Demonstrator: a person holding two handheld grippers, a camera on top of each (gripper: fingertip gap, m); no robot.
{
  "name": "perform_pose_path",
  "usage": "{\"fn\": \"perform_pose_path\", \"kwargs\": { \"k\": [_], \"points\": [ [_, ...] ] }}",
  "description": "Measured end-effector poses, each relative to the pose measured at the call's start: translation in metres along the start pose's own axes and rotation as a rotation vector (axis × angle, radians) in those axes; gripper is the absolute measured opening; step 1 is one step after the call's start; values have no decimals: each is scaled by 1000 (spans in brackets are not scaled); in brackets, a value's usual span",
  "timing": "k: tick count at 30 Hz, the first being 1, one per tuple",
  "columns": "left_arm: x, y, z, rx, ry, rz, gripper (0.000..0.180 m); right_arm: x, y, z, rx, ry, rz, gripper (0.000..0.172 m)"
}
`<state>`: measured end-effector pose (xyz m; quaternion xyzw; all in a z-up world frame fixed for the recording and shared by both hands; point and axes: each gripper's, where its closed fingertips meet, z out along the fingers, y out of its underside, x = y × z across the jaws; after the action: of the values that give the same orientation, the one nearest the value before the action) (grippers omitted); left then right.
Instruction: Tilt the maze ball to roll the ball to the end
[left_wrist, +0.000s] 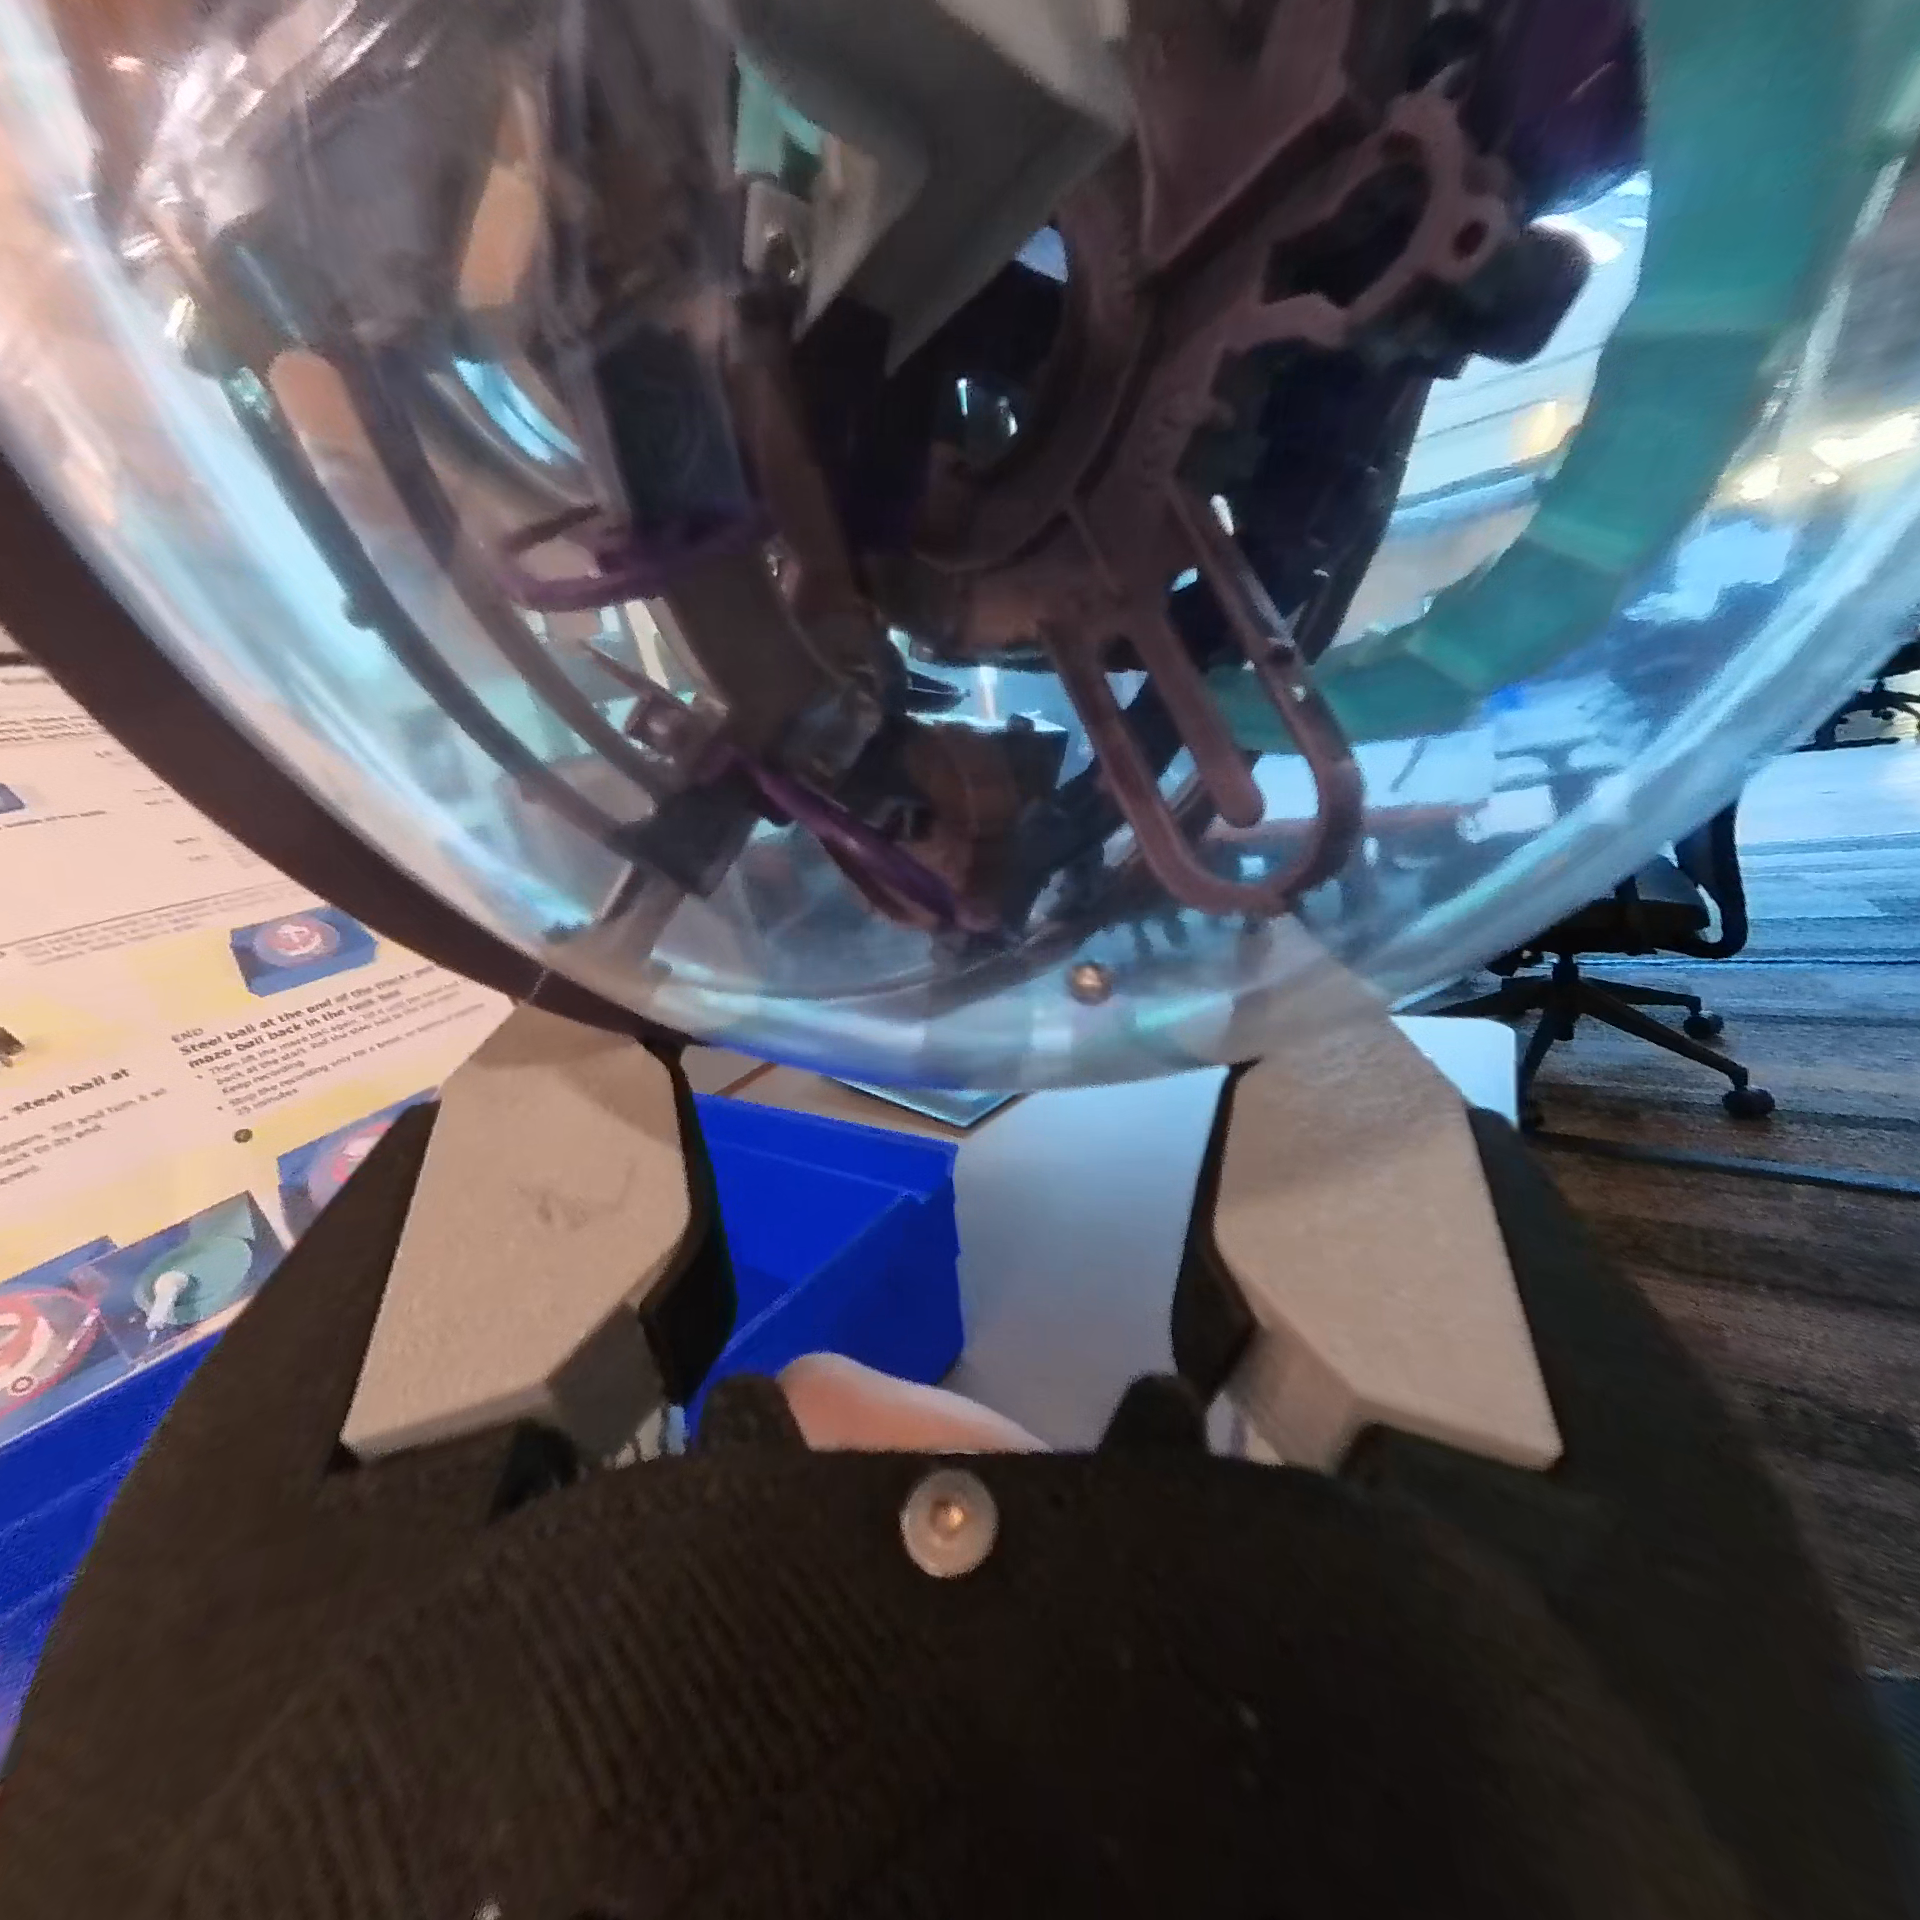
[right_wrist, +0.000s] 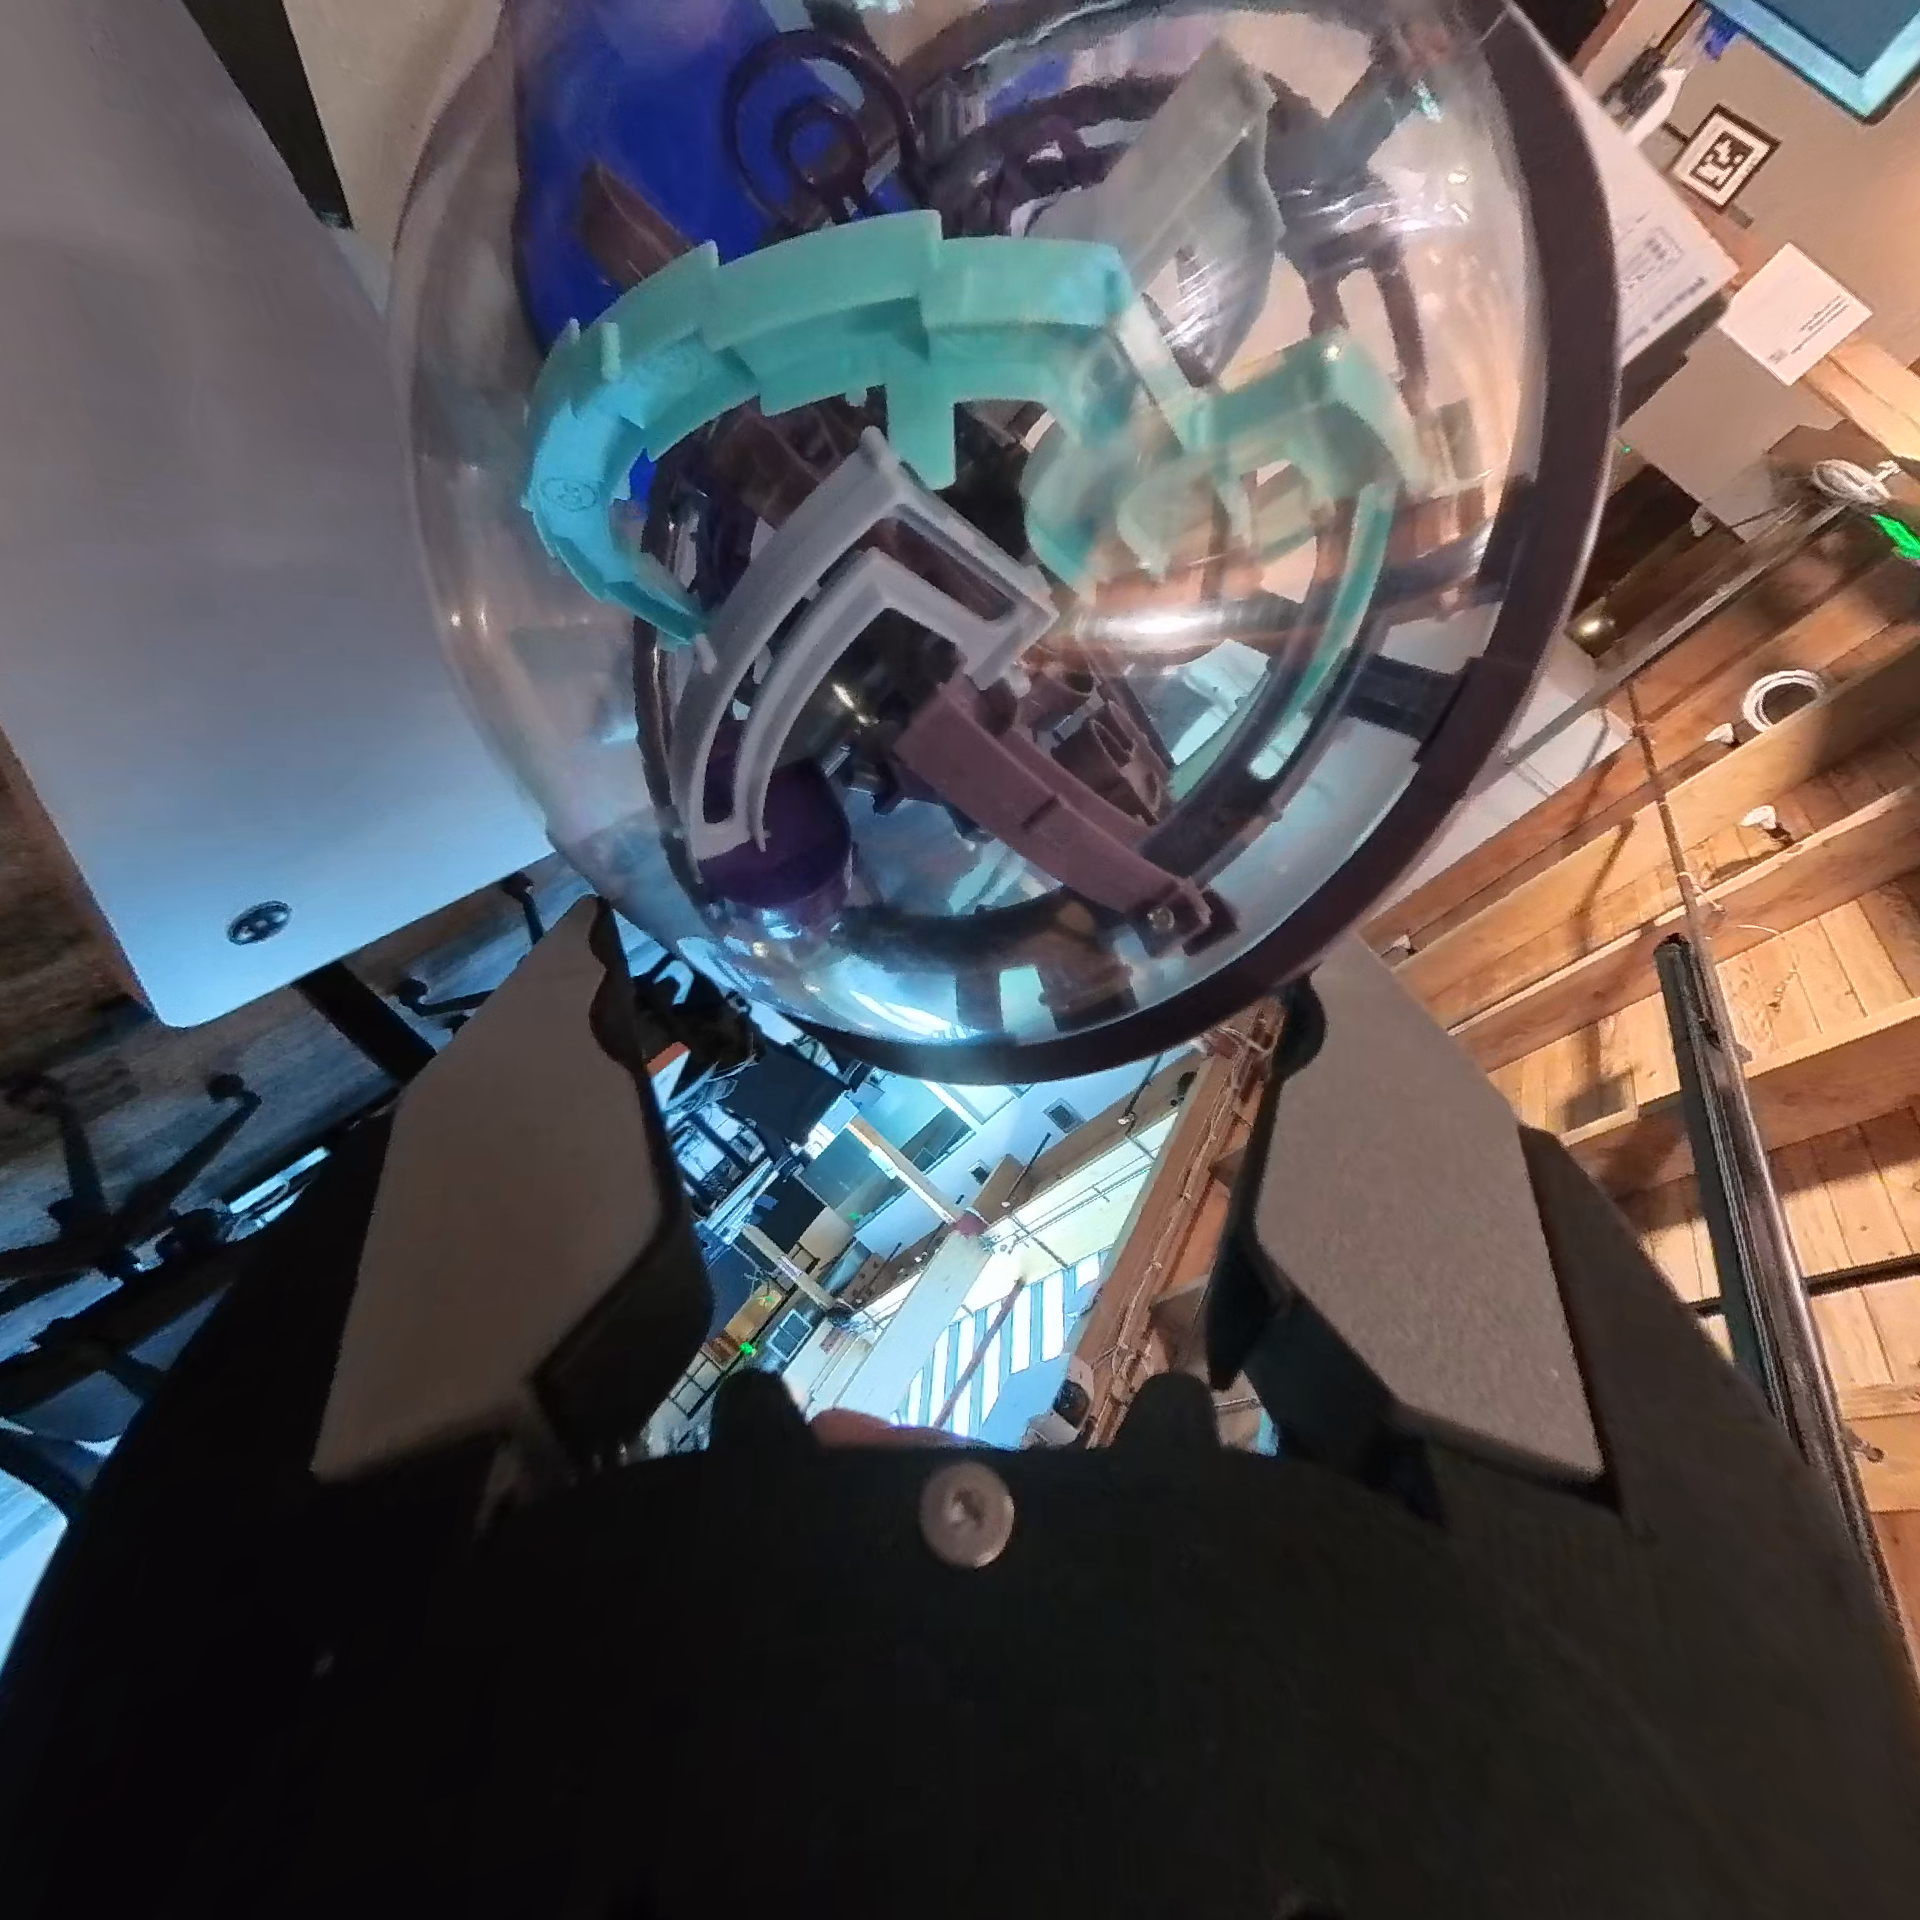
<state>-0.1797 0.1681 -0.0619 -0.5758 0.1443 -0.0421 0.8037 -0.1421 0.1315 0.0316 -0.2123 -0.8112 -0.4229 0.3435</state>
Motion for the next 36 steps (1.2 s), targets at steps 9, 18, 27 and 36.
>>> {"fn": "perform_pose_path", "kwargs": {
  "k": [9,18,27,36],
  "points": [
    [11,11,-5,-14,14,-30,106,-13,-5,0,0,-29,-5,122],
    [21,27,-19,-49,26,-63,107,-30,-13,8,56,-104,27,122],
    [30,41,-24,-81,39,-100,107,-44,-15,16,59,-163,38,122],
    [32,46,-25,-90,42,-106,107,-49,-14,22,57,-179,46,122]
  ]
}}
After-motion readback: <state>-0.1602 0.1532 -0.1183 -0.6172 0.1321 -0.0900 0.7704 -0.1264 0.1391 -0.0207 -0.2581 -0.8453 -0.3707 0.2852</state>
